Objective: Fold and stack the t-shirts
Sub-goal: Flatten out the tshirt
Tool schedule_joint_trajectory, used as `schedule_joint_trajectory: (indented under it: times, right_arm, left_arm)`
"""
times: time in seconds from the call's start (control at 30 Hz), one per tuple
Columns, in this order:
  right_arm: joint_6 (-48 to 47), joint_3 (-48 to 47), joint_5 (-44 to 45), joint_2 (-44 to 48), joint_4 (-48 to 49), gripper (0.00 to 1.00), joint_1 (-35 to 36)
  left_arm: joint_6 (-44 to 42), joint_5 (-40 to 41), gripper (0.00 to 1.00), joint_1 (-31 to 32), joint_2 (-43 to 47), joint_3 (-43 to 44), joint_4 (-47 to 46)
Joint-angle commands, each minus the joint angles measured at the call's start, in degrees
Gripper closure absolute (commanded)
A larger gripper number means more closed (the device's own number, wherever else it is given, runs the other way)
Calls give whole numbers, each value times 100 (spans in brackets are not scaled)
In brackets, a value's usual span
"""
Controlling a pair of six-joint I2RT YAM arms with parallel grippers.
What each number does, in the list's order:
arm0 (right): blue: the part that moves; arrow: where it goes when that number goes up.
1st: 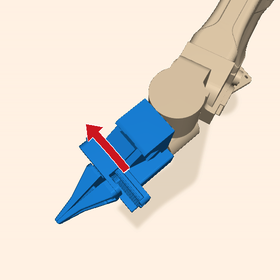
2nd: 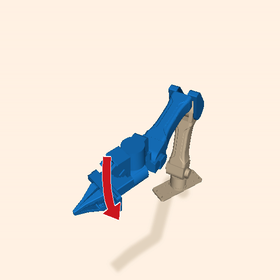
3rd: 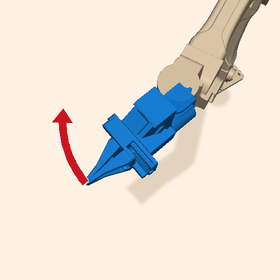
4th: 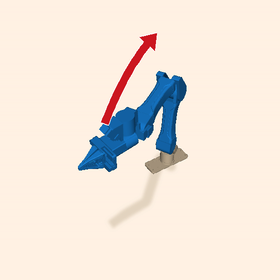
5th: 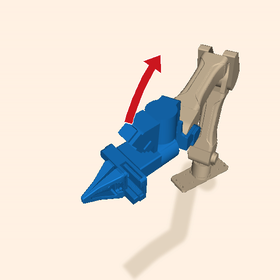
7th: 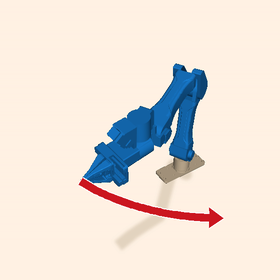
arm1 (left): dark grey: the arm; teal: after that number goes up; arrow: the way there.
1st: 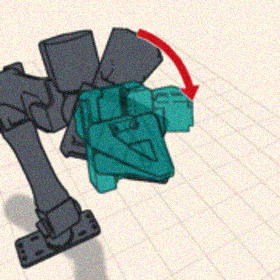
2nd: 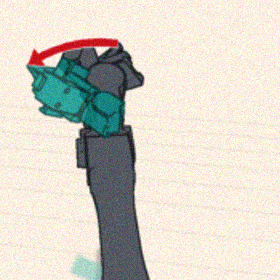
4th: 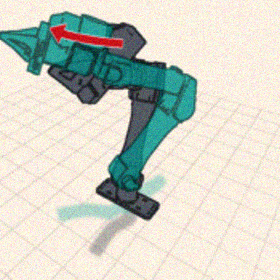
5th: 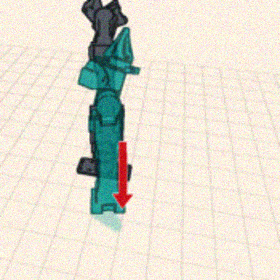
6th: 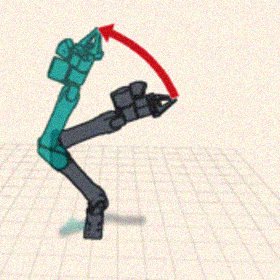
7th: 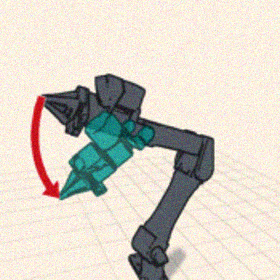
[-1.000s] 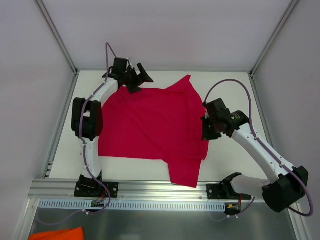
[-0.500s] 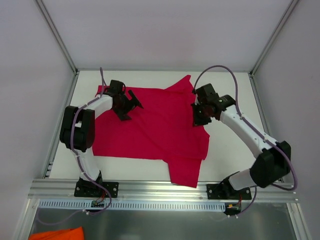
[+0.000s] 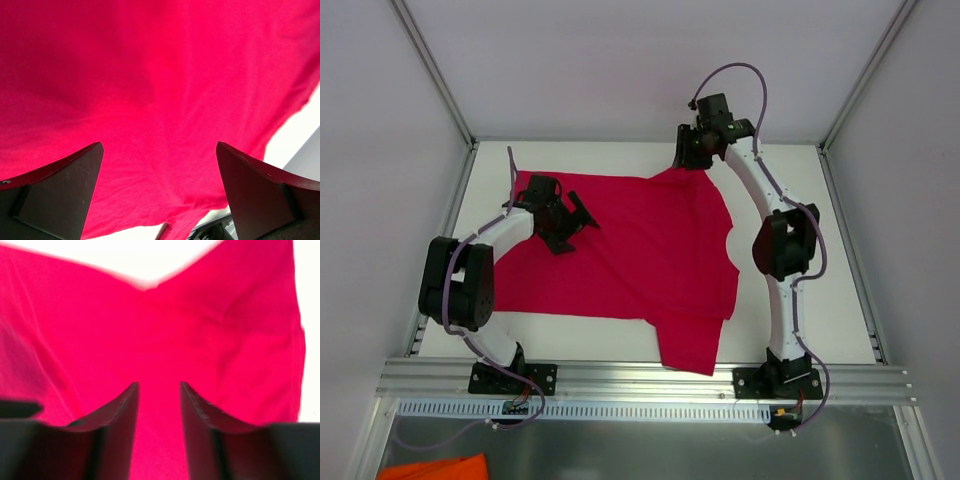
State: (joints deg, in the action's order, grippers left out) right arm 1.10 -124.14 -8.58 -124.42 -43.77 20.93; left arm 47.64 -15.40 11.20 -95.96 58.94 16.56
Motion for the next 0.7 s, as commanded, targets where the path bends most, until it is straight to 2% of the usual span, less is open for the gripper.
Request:
schedule_joint_trajectory:
  times: [0.0,0.03,0.13,0.17,0.2,0.3,0.43,0.6,0.67]
  right_arm:
    - [92,-1022,-258,-817,-316,53,-142]
    - [92,-1242,-197,-969,-360,43,-185]
    - [127,-1701,-215,-1304,-448,30,-264]
    - [136,-1615,-197,-1287,-440,24,-343]
    - [171,-1474,-206,-1139,-344,21,-379]
    - [48,-833,-13,-778,8,20,-458]
    - [-250,-1112,251,-995,-70,20,-616]
    - [-365,-1017,286,-988,-88,22,-800]
    - [-383,-867,357,-935,26,22,-844]
  left_arm:
    - [-342,-7,1,14,718,135,-205]
    - [-369,-51,1,5,780,153,-223]
    - [-343,-349,1,-4,939,241,-240]
    - [-343,-393,1,-4,1000,215,-319]
    - [-317,-402,1,-13,1148,180,-389]
    - [-421,-350,1,-135,1299,232,-382]
    - [-545,-341,1,-582,1072,434,-705]
    - [-448,-832,1,-953,105,1259,-1021]
    - [-536,-728,1,-1006,-369,1926,-901]
